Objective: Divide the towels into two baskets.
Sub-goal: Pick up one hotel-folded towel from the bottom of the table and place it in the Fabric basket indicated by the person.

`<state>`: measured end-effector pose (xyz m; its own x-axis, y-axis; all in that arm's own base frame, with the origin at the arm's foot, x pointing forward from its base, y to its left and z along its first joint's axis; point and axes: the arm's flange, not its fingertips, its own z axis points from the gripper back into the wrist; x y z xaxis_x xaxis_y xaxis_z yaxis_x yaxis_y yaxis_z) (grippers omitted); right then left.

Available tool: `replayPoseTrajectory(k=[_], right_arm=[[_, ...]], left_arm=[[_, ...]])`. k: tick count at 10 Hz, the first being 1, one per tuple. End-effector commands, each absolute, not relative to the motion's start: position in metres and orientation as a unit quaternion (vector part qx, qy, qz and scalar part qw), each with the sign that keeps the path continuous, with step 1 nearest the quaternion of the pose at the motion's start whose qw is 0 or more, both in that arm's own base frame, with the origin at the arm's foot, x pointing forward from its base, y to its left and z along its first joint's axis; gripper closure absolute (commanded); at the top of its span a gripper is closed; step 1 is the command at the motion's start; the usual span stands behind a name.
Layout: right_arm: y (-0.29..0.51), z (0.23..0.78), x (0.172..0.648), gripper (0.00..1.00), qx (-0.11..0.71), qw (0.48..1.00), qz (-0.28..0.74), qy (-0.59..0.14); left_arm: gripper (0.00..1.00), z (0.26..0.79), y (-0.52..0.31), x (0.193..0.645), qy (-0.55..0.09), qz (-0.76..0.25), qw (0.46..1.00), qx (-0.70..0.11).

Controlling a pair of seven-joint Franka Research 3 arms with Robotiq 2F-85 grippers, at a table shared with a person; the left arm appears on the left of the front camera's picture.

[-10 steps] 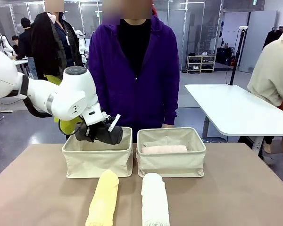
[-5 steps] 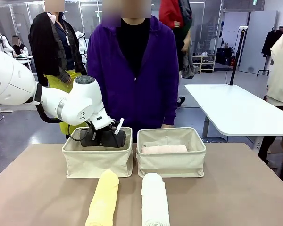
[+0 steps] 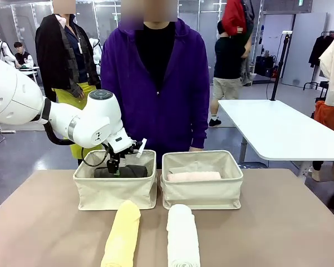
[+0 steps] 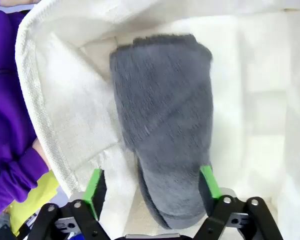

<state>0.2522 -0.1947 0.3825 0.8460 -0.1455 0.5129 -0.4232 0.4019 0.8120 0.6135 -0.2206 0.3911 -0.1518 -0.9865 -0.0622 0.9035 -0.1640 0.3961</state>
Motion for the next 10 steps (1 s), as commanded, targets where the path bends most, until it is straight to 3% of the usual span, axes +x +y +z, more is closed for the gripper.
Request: replayPoseTrajectory(k=[1, 10], right_arm=[[-0.195, 0.386, 0.249, 0.00, 0.543, 0.793, 0.088, -0.264], [-0.195, 0.386, 0.249, 0.00, 0.543, 0.793, 0.088, -0.264]], left_arm=[[0.00, 0.401, -0.218, 0.609, -0.130, -0.736, 0.646, 0.153], [0.00, 0.396, -0.222, 0.612, -0.136, -0.744, 0.636, 0.154]])
